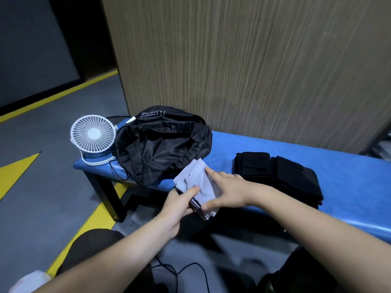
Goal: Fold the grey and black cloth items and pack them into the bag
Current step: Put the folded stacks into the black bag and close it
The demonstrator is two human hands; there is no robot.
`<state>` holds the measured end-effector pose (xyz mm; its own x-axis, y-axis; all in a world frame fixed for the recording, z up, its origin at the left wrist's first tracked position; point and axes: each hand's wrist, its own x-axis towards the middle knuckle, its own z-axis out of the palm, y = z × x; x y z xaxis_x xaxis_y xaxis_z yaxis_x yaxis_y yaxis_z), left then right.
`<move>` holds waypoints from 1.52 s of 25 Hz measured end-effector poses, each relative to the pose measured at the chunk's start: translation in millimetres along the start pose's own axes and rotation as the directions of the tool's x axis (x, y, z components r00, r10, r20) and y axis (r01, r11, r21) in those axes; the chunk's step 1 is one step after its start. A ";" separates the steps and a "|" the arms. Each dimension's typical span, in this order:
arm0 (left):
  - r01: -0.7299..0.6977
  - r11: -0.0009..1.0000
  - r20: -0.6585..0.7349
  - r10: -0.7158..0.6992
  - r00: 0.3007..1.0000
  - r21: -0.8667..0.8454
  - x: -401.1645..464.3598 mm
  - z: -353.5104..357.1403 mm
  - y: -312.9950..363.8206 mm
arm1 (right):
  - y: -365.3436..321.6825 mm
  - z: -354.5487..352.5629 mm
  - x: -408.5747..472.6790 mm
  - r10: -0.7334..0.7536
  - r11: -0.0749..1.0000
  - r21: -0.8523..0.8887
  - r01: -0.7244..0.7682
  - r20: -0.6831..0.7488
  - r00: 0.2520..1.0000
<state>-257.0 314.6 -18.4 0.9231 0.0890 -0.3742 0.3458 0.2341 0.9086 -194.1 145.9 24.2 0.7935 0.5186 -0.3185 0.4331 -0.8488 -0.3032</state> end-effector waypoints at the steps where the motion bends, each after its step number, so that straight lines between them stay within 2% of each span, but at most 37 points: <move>1: -0.026 1.000 0.011 0.026 1.000 -0.002 -7.3 -0.8 3.4 | 5.5 -3.3 -4.7 -0.028 0.990 0.140 0.031 -0.026 0.999; 3: -0.060 0.998 0.064 0.059 0.996 0.005 -25.8 -2.2 7.9 | 14.9 -4.4 -16.5 -0.089 0.921 0.368 0.128 -0.122 0.989; 6: -0.079 0.997 0.154 0.079 0.985 -0.003 -48.5 -7.7 12.0 | 18.0 4.4 -34.8 -0.109 0.794 0.574 0.198 -0.186 0.976; 10: -0.149 0.989 0.213 0.144 0.966 0.008 -57.3 -21.2 28.5 | 1.8 10.5 -44.8 -0.084 0.472 0.857 0.207 -0.190 0.978; 13: -0.195 0.981 0.239 0.191 0.952 -0.005 -54.8 -31.6 50.0 | -15.6 6.0 -37.8 -0.127 0.288 0.933 0.215 -0.185 0.974; 16: -0.229 0.971 0.246 0.239 0.939 -0.068 -41.5 -47.5 67.4 | -31.3 -2.0 -27.6 -0.151 0.096 0.992 0.079 -0.064 0.986; 18: -0.253 0.965 0.237 0.261 0.936 -0.067 -31.2 -56.2 76.2 | -38.3 -5.7 -17.7 -0.198 0.011 1.000 0.019 -0.017 0.980; 19: -0.271 0.961 0.229 0.275 0.934 -0.049 -26.6 -59.9 79.7 | -42.6 -8.2 -11.3 -0.175 -0.003 0.999 0.035 -0.035 0.984; 22: -0.320 0.946 0.178 0.309 0.934 0.041 -14.0 -67.3 86.2 | -49.5 -13.5 5.1 0.010 0.085 0.983 0.163 -0.164 0.986; 26: -0.340 0.937 0.123 0.329 0.936 0.086 2.3 -77.6 90.2 | -54.2 -11.1 26.9 0.095 0.265 0.919 0.292 -0.326 0.940; 28: -0.379 0.919 0.158 0.361 0.919 0.111 10.0 -83.5 91.4 | -53.8 -9.3 39.4 0.086 0.317 0.883 0.344 -0.388 0.918; 33: -0.453 0.812 0.158 0.426 0.891 0.367 41.0 -105.9 110.5 | -58.0 -29.1 80.6 0.074 0.550 0.774 0.313 -0.419 0.905; 36: -0.451 0.755 0.152 0.434 0.888 0.477 65.1 -115.6 137.9 | -64.1 -49.3 112.2 0.042 0.596 0.737 0.319 -0.425 0.904; 38: -0.418 0.771 0.135 0.406 0.904 0.481 83.9 -119.1 151.8 | -67.7 -60.4 136.3 0.044 0.617 0.724 0.308 -0.423 0.905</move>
<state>-147.1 472.9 66.1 0.9974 0.0452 0.0560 -0.0385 -0.3223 0.9459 -89.5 267.9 55.5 0.9179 0.3891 0.0779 0.2022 -0.2896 -0.9356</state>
